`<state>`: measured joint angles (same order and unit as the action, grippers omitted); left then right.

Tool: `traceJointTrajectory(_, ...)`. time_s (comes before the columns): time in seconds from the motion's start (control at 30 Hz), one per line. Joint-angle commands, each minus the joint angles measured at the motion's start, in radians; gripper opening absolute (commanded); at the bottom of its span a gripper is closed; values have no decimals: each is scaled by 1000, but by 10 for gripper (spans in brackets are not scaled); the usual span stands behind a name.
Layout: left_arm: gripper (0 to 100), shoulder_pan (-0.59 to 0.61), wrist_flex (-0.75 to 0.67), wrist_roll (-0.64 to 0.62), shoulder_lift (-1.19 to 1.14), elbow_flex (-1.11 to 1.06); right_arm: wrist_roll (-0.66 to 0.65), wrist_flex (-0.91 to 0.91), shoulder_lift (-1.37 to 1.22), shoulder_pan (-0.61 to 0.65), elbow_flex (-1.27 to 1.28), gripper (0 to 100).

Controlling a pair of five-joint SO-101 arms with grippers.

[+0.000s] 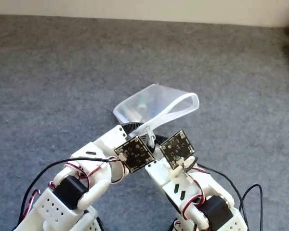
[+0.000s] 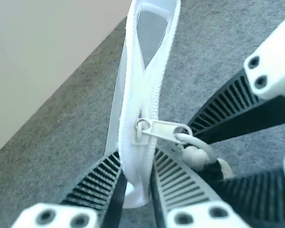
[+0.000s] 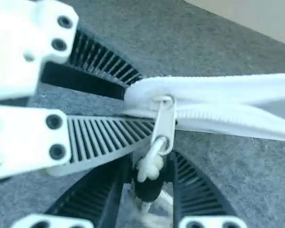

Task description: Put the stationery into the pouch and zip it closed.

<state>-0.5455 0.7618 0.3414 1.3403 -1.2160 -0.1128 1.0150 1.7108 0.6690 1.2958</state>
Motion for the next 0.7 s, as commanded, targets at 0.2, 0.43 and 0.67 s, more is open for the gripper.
traceJointTrajectory(0.2, 6, 27, 8, -12, 15, 7, -21, -33, -1, -13, -2, 77)
traceJointTrajectory(0.43, 6, 27, 8, -12, 15, 7, -106, 25, 8, -110, -13, 5)
traceJointTrajectory(0.67, 6, 27, 8, -11, 15, 7, -144, 102, 8, -208, -97, 5)
